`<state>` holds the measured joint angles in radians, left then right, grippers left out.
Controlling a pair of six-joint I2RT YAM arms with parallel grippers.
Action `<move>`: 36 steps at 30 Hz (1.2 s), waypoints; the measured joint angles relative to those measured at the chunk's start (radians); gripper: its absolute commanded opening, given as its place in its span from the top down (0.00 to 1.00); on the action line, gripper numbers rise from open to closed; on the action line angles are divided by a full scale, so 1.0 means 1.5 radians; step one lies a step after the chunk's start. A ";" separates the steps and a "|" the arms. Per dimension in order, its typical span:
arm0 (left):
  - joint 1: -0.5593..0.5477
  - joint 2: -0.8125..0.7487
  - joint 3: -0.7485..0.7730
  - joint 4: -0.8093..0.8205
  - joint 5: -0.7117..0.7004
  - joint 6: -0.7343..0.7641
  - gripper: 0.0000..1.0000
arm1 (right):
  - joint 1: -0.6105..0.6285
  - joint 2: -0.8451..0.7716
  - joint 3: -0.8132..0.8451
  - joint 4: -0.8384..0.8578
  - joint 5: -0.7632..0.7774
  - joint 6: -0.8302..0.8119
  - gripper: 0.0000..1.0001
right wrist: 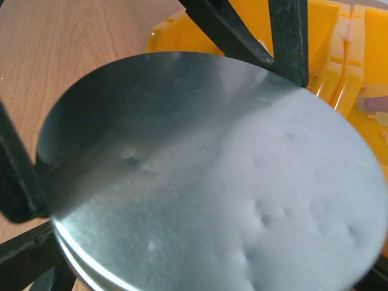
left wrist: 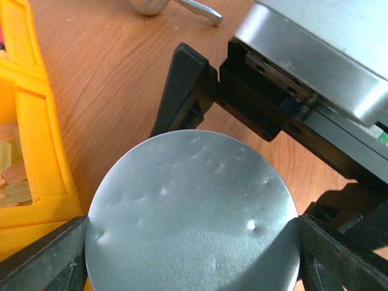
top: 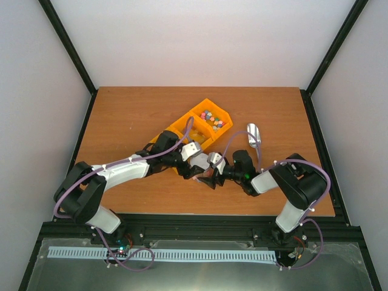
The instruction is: Pack the candies
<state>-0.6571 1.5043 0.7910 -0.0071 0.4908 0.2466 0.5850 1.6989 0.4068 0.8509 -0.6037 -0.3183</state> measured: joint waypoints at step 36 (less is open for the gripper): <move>0.020 0.021 0.079 -0.228 0.130 0.375 0.39 | 0.000 0.014 0.017 -0.044 -0.114 -0.128 0.02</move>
<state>-0.6273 1.5364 0.9089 -0.3485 0.6857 0.8097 0.5854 1.7199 0.4316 0.7845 -0.7746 -0.5102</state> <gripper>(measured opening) 0.872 0.898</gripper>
